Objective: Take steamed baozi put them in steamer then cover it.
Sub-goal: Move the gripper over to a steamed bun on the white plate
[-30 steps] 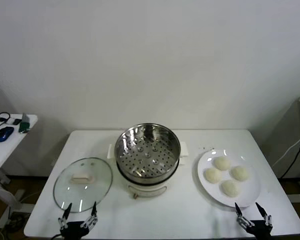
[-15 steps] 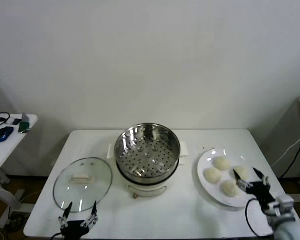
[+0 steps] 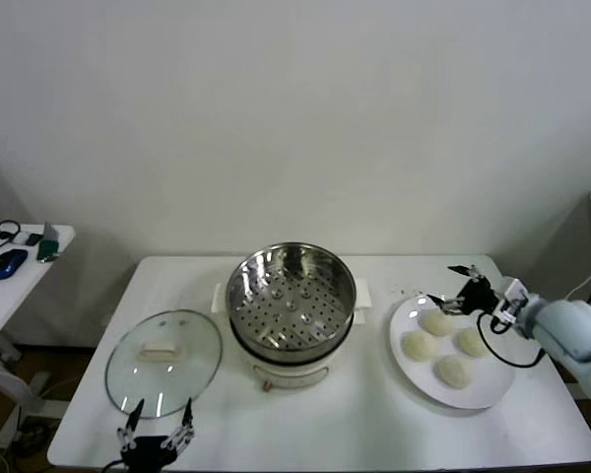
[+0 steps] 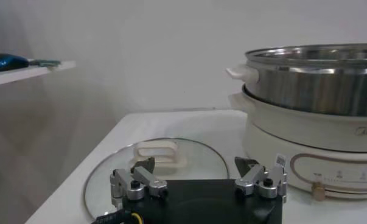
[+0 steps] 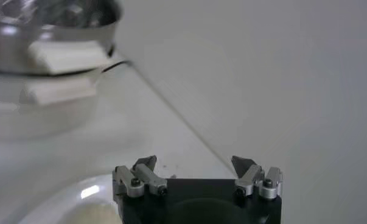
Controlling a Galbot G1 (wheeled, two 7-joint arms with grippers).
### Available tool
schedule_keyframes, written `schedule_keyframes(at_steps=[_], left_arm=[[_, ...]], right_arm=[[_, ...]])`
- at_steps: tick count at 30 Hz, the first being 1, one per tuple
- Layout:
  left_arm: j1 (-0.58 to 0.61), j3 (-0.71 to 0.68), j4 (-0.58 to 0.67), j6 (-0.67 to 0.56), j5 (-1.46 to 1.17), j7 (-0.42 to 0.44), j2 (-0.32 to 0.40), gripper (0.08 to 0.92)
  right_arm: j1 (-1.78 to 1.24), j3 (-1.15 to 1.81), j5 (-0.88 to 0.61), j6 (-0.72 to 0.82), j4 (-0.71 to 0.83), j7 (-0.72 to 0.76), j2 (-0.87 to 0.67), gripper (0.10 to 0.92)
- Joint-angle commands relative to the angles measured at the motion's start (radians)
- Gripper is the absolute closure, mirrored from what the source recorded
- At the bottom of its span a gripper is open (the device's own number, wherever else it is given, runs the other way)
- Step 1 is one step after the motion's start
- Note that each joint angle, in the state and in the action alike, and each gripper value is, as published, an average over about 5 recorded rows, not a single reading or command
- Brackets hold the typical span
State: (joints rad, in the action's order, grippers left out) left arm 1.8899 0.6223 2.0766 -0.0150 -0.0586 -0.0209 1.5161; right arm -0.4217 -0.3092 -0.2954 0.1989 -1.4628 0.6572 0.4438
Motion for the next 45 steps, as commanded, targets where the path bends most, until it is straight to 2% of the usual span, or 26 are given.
schedule_keyframes(at_steps=[1, 8, 27, 38, 45], left_arm=[[-0.001, -0.012, -0.008, -0.012, 0.013, -0.001, -0.005, 0.177], [-0.005, -0.021, -0.008, -0.016, 0.018, -0.002, -0.002, 0.177], [-0.018, -0.008, -0.030, -0.015, 0.027, -0.003, 0.004, 0.177], [-0.018, -0.005, -0.045, -0.020, 0.029, -0.006, 0.004, 0.177], [-0.023, -0.006, -0.045, -0.017, 0.029, -0.006, 0.004, 0.177]], right_arm=[[1.014, -1.067, 0.133, -0.159, 0.240, 0.465, -0.008, 0.203], [1.051, -1.171, 0.101, -0.160, 0.341, 0.507, 0.148, 0.203], [0.659, -0.900, 0.130, -0.153, 0.616, 0.450, 0.392, 0.203], [0.571, -0.798, 0.195, -0.176, 0.745, 0.429, 0.470, 0.203], [0.549, -0.774, 0.212, -0.182, 0.777, 0.419, 0.482, 0.203]])
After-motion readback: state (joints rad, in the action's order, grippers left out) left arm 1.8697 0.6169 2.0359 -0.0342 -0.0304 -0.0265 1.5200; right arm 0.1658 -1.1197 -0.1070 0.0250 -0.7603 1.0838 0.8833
